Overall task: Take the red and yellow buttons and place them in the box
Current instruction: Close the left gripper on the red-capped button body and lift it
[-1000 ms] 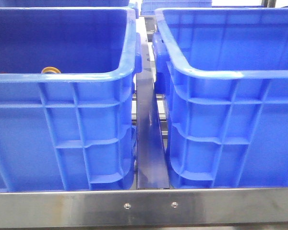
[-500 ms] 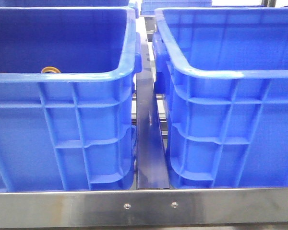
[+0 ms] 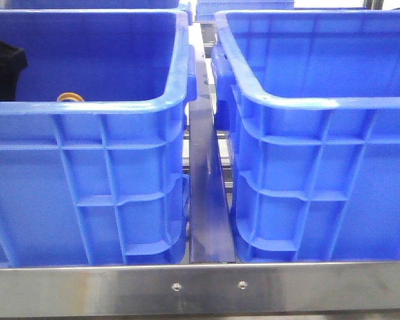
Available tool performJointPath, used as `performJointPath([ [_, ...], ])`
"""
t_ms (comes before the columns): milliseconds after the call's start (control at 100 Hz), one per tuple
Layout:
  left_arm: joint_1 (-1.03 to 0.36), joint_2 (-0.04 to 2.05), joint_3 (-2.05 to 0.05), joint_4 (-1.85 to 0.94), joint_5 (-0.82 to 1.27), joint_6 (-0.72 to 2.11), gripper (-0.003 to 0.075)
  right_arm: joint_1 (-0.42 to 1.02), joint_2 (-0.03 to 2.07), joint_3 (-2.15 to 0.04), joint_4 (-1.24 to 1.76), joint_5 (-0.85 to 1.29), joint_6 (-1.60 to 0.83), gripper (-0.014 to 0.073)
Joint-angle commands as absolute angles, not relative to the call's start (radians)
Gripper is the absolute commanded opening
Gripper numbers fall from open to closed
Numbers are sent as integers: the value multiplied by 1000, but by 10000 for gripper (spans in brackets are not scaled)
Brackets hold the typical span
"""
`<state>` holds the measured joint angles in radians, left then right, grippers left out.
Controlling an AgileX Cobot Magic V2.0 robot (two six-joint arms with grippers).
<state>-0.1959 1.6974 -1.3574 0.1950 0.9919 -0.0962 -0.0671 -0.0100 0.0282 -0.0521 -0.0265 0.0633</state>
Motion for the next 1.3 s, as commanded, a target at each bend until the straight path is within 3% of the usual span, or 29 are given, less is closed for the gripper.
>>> performJointPath([
  [0,-202,1678,-1391,209,973,-110,555,-69,-31,33,-60,-101,67,-102],
  [630,-202,1737,-1391,207,844,-110,550,-69,-31,33,-60,-101,67,-102],
  [870,-192,1737,-1391,209,844,-110,433,-69,-31,33,-60,-101,67,-102],
  [1140,-188,1737,-1391,205,861,-110,412,-69,-31,33,-60,-101,67,-102],
  [1290,-188,1737,-1391,207,859,-110,226,-69,-31,33,-60,-101,67,-102],
])
